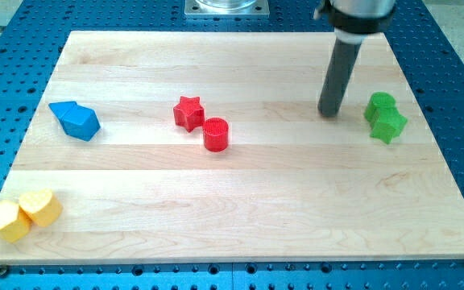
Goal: Move the red blocks towards the top left corner
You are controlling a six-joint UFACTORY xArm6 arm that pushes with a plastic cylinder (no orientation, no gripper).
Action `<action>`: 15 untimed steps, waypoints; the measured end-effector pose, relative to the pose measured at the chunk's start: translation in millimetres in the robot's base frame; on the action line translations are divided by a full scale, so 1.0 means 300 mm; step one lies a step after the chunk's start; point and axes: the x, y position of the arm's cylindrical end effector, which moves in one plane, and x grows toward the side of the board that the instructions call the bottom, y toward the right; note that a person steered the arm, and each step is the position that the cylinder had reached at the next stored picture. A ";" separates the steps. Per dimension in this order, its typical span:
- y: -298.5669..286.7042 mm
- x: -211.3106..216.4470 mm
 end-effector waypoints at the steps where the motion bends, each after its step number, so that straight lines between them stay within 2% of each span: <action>1: -0.043 0.125; 4: -0.445 0.138; 5: -0.495 0.138; 10: -0.420 0.181; 12: -0.640 0.181; 14: -0.667 0.169; 15: -0.667 0.092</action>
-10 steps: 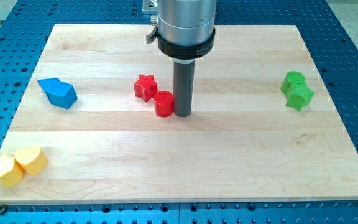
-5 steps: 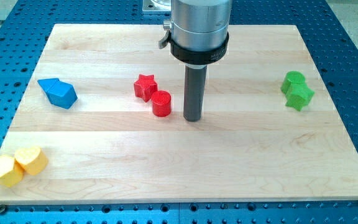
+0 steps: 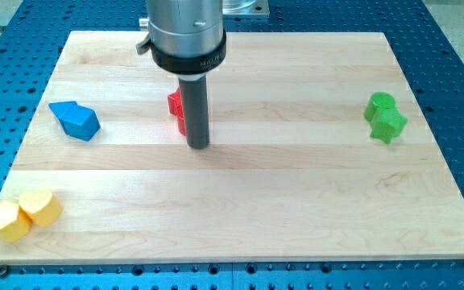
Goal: Move the red blocks towards the top left corner
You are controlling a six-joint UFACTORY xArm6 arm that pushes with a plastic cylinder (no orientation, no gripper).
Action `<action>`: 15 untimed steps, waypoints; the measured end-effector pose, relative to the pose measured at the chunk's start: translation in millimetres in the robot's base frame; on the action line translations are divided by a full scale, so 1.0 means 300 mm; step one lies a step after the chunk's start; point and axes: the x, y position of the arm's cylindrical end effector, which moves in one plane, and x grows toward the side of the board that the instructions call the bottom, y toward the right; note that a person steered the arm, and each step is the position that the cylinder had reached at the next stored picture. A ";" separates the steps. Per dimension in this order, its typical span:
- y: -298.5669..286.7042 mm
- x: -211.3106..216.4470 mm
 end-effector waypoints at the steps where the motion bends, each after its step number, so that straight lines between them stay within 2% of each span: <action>1: 0.000 -0.103; 4: -0.118 -0.300; 6: -0.171 -0.497; 7: -0.303 -0.530; 8: -0.420 -0.531; 10: -0.385 -0.509; 12: -0.297 -0.331; 13: -0.387 -0.298; 14: -0.482 -0.299; 15: -0.485 -0.350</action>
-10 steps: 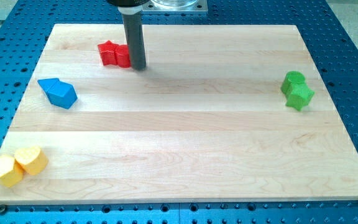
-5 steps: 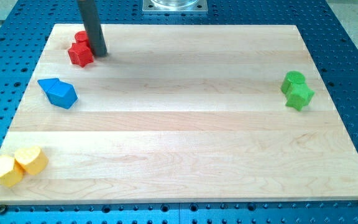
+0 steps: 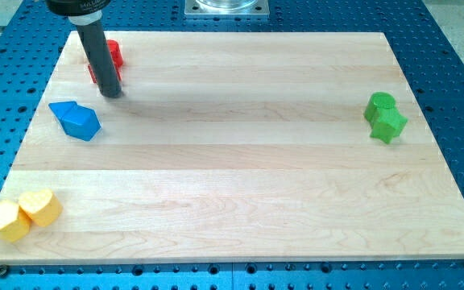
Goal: Move the red blocks towards the top left corner
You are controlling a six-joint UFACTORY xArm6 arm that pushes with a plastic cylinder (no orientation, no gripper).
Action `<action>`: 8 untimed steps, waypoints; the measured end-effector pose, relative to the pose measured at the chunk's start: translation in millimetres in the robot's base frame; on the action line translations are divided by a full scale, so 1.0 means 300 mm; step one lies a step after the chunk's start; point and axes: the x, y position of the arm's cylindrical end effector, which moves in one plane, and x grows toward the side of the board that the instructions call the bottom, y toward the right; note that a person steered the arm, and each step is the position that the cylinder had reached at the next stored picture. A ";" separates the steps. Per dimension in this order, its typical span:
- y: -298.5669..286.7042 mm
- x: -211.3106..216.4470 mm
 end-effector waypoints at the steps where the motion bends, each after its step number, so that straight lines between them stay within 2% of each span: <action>1: -0.002 -0.085; 3: -0.002 -0.271; 6: 0.042 -0.303; 7: 0.092 -0.363; 8: 0.090 -0.494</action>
